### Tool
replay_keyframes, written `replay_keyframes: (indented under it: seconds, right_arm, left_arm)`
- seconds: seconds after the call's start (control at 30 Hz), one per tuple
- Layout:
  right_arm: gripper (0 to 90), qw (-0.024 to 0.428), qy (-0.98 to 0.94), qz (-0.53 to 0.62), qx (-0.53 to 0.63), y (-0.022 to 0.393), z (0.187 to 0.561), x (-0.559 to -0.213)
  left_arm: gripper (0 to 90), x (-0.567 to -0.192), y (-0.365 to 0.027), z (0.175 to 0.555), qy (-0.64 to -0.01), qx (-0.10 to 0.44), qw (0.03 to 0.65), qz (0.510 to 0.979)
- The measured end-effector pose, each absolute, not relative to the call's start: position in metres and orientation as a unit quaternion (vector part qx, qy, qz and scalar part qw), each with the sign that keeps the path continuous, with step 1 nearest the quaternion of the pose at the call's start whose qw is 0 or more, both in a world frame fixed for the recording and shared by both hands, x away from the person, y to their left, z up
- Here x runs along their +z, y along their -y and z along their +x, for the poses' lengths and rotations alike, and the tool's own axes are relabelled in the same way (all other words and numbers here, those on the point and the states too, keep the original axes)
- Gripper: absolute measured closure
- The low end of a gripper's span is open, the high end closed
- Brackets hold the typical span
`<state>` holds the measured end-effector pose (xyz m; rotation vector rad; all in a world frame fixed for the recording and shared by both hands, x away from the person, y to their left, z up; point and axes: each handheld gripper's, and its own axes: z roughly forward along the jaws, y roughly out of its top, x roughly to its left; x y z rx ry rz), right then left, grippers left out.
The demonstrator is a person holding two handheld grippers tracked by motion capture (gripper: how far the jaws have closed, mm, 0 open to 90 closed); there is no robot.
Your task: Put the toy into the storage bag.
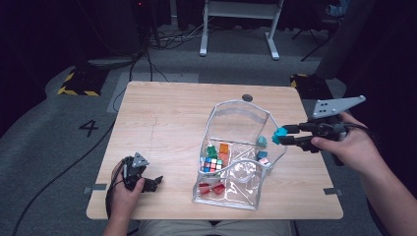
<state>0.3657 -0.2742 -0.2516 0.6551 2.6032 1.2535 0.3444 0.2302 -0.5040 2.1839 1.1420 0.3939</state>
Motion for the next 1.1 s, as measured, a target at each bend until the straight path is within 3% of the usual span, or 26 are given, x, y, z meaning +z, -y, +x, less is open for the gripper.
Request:
replay_keyframes:
  seconds: [0.77,1.1]
  right_arm:
    - [59.4,0.047,-0.916,0.123,0.380,0.157,0.406,-0.273]
    - [59.5,0.021,-0.928,0.081,0.363,0.114,0.404,-0.291]
  left_arm:
    - [0.0,-0.504,-0.230,0.345,-0.433,0.148,0.318,0.831]
    - [0.0,-0.504,-0.230,0.345,-0.433,0.148,0.318,0.831]
